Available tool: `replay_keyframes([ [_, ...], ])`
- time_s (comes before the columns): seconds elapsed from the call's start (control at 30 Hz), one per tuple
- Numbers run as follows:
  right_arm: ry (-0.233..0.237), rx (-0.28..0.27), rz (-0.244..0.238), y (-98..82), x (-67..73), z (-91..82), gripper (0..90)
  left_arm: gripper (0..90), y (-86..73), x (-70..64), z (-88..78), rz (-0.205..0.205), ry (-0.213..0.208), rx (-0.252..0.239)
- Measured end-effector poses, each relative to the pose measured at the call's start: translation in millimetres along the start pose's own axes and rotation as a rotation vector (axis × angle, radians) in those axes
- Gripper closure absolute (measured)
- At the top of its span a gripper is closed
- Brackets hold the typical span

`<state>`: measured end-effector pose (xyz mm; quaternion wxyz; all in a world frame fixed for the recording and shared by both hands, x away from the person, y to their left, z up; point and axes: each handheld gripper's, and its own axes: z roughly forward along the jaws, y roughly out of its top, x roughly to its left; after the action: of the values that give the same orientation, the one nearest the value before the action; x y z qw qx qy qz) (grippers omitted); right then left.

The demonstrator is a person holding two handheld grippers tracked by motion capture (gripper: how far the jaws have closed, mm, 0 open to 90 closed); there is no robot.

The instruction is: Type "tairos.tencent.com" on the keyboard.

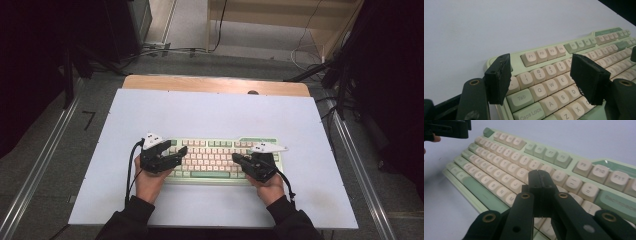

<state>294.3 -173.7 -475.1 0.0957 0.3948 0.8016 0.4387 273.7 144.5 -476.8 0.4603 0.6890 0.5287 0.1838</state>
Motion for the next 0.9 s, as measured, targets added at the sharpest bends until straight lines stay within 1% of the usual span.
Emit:
replay_keyframes([
  [0.17,0.026,0.011,-0.036,3.2,7.6,7.8,87.7,34.1,-3.8,2.8,-5.0,-0.004,0.016,0.004],
  [0.4,0.060,0.037,-0.066,5.4,17.0,17.7,87.7,34.3,-8.1,4.7,-10.4,-0.012,0.029,0.006],
  [0.57,0.080,0.066,-0.086,4.7,23.2,24.8,87.6,34.3,-9.8,5.7,-12.4,-0.016,0.033,0.008],
  [0.7,0.087,0.084,-0.107,3.5,27.6,29.1,87.7,34.3,-10.1,6.2,-13.3,-0.016,0.035,0.011],
  [0.9,0.088,0.099,-0.115,2.1,30.3,32.8,87.7,34.4,-10.3,5.9,-13.2,-0.015,0.033,0.013],
])
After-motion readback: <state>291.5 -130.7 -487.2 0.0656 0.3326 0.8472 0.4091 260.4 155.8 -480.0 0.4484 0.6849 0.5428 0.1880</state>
